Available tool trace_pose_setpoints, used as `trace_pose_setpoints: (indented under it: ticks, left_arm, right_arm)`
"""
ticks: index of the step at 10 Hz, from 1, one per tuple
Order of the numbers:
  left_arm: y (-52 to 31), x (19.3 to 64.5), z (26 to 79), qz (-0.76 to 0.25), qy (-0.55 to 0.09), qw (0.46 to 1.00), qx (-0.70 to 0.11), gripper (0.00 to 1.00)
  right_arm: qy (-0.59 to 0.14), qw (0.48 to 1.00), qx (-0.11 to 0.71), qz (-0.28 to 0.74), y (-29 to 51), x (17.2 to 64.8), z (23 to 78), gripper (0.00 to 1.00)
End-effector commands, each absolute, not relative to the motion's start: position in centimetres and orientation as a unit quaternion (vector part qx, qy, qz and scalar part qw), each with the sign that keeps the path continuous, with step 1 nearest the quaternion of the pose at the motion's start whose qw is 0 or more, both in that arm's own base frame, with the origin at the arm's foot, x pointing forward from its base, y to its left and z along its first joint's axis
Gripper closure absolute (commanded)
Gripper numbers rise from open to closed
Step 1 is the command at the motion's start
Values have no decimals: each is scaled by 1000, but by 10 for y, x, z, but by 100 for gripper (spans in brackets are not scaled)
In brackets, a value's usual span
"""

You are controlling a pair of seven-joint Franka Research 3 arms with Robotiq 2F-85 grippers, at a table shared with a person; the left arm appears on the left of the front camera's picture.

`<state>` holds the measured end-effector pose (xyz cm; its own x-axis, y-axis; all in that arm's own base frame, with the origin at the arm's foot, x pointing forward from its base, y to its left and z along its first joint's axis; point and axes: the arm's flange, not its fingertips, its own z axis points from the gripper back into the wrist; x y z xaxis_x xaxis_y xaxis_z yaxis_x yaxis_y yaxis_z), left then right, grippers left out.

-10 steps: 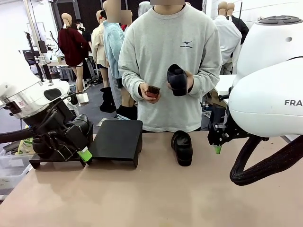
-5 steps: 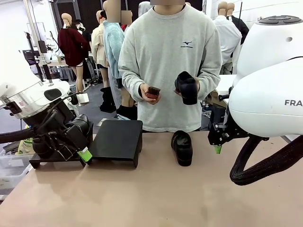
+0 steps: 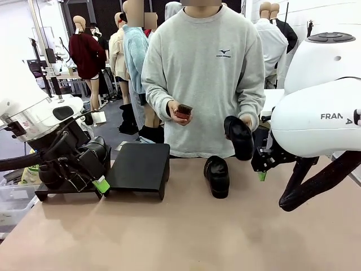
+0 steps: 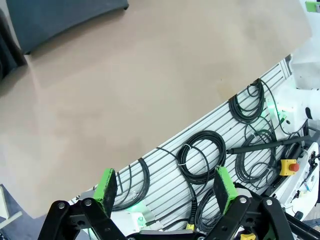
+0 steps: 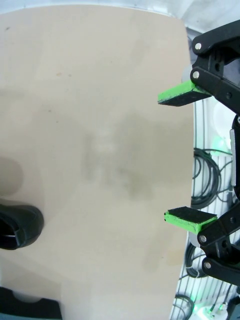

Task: Organize the shoes by placing them on the stand.
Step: Pick up one Shoe and place it in the middle of the table.

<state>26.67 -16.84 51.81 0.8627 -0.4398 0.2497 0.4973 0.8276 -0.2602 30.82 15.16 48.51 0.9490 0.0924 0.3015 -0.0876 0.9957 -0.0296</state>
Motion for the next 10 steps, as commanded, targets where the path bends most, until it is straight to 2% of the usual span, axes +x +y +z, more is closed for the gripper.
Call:
trace_pose_setpoints:
  ticks: [1, 10]
  left_arm:
    - [-168, 269, 517, -252, -93, 950, -159, 0]
    - [-168, 269, 517, -252, -93, 950, -159, 0]
  right_arm:
    - [-157, 986, -2, 56, 150, 310, 490, 0]
    - [-158, 986, 19, 58, 151, 314, 492, 0]
